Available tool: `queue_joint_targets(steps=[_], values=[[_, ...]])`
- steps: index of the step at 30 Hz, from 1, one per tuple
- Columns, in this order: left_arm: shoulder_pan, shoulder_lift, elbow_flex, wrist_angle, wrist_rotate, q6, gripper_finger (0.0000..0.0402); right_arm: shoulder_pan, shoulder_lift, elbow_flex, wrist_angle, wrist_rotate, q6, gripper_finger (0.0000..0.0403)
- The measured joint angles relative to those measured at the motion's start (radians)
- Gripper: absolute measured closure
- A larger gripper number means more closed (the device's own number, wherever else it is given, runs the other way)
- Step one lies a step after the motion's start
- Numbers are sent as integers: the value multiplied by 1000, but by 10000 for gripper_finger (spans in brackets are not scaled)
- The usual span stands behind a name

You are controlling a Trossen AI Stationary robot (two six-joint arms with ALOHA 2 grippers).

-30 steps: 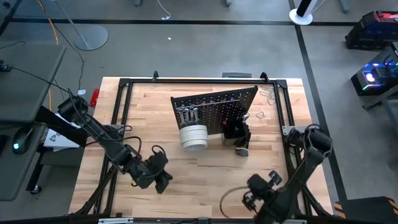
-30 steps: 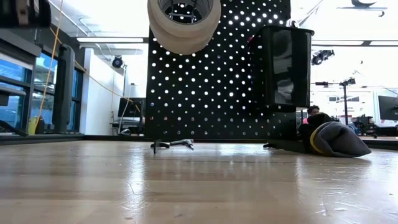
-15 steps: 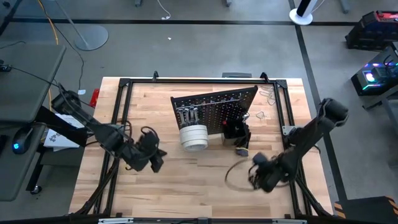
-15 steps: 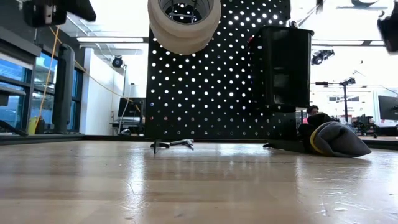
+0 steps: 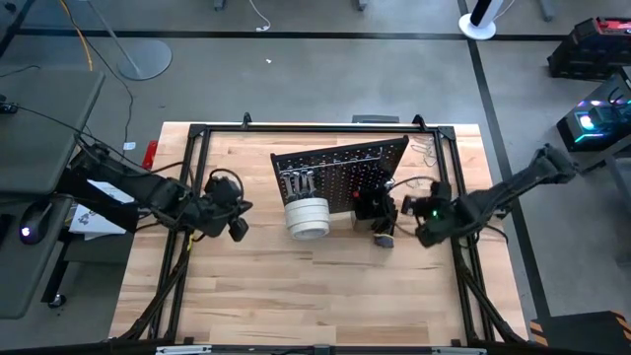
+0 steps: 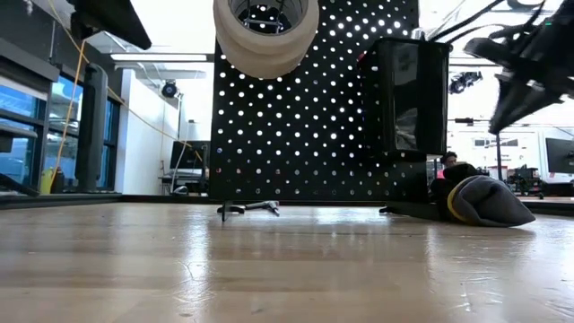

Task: Hang tools onto peg board
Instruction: Hang the screw tool onto the pegboard

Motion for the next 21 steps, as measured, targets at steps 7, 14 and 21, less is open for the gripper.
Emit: queue_joint_targets(steps=[7, 14, 21], values=[[42, 4, -68, 156, 7, -20, 401, -143, -148, -5, 232, 76, -349, 403], [48, 7, -239, 535, 86, -102, 401, -255, -184, -5, 384, -32, -677, 403], [48, 7, -246, 533, 88, -170, 401, -359, -171, -5, 468, -99, -827, 403]])
